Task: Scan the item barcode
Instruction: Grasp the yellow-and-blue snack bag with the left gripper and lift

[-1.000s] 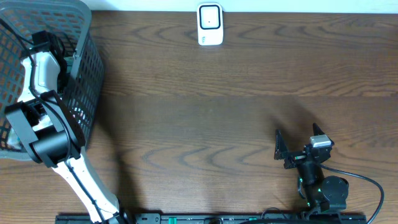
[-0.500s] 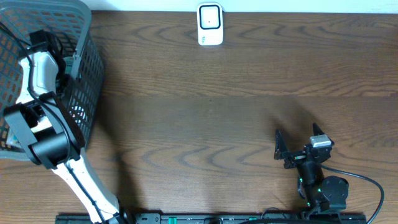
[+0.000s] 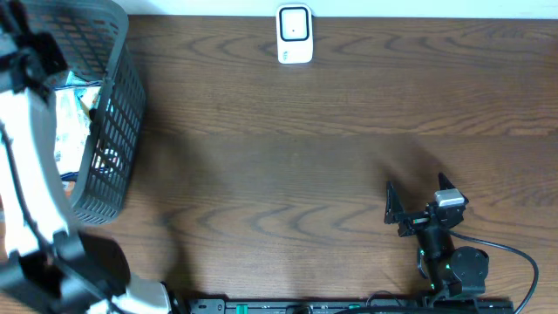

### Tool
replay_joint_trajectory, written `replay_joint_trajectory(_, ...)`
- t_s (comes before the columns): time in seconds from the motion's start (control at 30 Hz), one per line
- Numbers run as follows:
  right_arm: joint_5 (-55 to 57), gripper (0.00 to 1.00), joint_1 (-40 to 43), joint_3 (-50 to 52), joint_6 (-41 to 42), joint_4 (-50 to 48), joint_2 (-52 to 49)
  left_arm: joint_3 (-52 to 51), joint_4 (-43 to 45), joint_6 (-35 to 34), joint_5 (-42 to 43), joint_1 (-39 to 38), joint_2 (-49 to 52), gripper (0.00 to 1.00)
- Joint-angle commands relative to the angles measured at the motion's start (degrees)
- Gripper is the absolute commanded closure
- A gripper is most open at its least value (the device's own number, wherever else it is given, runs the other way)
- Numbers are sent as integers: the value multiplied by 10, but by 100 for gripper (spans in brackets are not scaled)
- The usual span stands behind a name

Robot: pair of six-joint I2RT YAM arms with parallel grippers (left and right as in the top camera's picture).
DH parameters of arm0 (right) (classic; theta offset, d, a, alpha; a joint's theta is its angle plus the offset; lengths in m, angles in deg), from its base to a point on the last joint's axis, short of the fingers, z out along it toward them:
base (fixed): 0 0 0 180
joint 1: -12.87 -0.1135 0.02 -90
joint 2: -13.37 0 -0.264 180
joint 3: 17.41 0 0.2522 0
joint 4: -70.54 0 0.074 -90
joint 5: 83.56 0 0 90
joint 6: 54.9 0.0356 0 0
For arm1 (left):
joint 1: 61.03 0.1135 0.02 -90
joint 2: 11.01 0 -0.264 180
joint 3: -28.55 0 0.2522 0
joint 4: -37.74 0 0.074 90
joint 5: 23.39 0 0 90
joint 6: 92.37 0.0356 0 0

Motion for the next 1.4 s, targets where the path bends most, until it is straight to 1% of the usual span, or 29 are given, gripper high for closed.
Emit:
replay_joint_trajectory(0.0, -4, 1, -3, 1, 3, 2, 3, 3, 1, -41, 28, 0, -29, 93)
replay_joint_trajectory(0.1, -4, 1, -3, 1, 3, 2, 3, 3, -13, -28, 28, 0, -40, 92)
replay_joint_trajectory(0.13, -4, 1, -3, 1, 3, 2, 3, 3, -23, -16, 28, 0, -40, 85)
replay_joint_trajectory(0.2, -4, 1, -3, 1, 3, 2, 3, 1, -43, 16, 28, 0, -34, 44)
replay_joint_trajectory(0.23, -4, 1, -3, 1, 3, 2, 3, -1, -53, 33, 28, 0, -29, 27)
replay_joint_trajectory(0.3, -4, 1, -3, 1, 3, 2, 3, -4, -73, 57, 28, 2, -12, 3)
replay_joint_trajectory(0.5, -4, 1, -3, 1, 3, 2, 3, -4, -107, 61, 28, 30, 51, 2)
replay_joint_trajectory(0.7, -4, 1, -3, 1, 3, 2, 3, -4, -149, 124, 28, 54, 110, 2)
replay_joint_trajectory(0.87, -4, 1, -3, 1, 3, 2, 3, -4, -165, 127, 30, 66, 147, 2)
replay_joint_trajectory(0.93, -4, 1, -3, 1, 3, 2, 3, -4, -169, 139, 51, 66, 156, 2)
replay_joint_trajectory(1.0, -4, 1, -3, 1, 3, 2, 3, -4, -178, 175, 113, 66, 163, 2)
replay_joint_trajectory(1.07, -4, 1, -3, 1, 3, 2, 3, -4, -180, 192, 157, 66, 166, 2)
replay_joint_trajectory(1.37, -4, 1, -3, 1, 3, 2, 3, -4, -189, 194, 165, 65, 199, 2)
